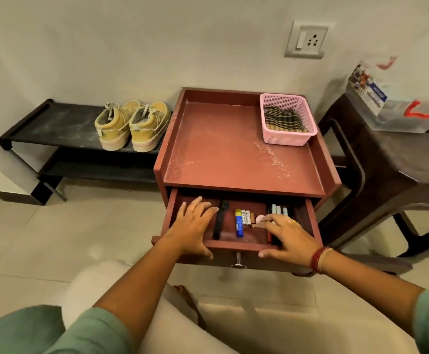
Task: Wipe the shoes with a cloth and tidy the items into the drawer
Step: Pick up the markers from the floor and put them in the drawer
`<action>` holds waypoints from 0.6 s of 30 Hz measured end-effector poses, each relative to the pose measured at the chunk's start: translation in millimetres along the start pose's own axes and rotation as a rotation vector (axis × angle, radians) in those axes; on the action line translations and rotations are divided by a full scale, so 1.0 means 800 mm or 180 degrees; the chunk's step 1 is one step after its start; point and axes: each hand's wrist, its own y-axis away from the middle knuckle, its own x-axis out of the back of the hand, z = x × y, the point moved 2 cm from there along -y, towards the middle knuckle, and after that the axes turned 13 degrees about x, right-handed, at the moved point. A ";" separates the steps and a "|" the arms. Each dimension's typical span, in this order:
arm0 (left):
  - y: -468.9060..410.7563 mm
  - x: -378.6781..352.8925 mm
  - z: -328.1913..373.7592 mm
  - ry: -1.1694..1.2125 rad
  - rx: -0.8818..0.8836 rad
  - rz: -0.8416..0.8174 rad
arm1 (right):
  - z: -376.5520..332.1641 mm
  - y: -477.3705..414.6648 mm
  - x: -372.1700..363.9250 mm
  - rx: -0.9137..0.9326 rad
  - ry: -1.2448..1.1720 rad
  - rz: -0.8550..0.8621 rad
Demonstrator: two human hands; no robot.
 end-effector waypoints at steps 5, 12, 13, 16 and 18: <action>0.001 0.004 0.003 -0.0415 -0.0011 0.0543 | -0.008 0.001 0.002 0.0218 0.0572 0.0268; -0.019 0.017 0.004 -0.0652 0.0218 0.1038 | 0.001 -0.020 0.012 0.0062 0.1055 0.0677; -0.027 0.017 0.002 -0.0655 0.0262 0.1087 | 0.006 -0.027 0.014 0.0003 0.1047 0.0686; -0.054 0.019 0.001 -0.0604 0.0348 0.1213 | 0.023 -0.047 0.021 -0.0191 0.1040 0.0678; -0.071 0.023 0.004 -0.0519 0.0405 0.1250 | 0.034 -0.061 0.026 -0.0335 0.1024 0.0720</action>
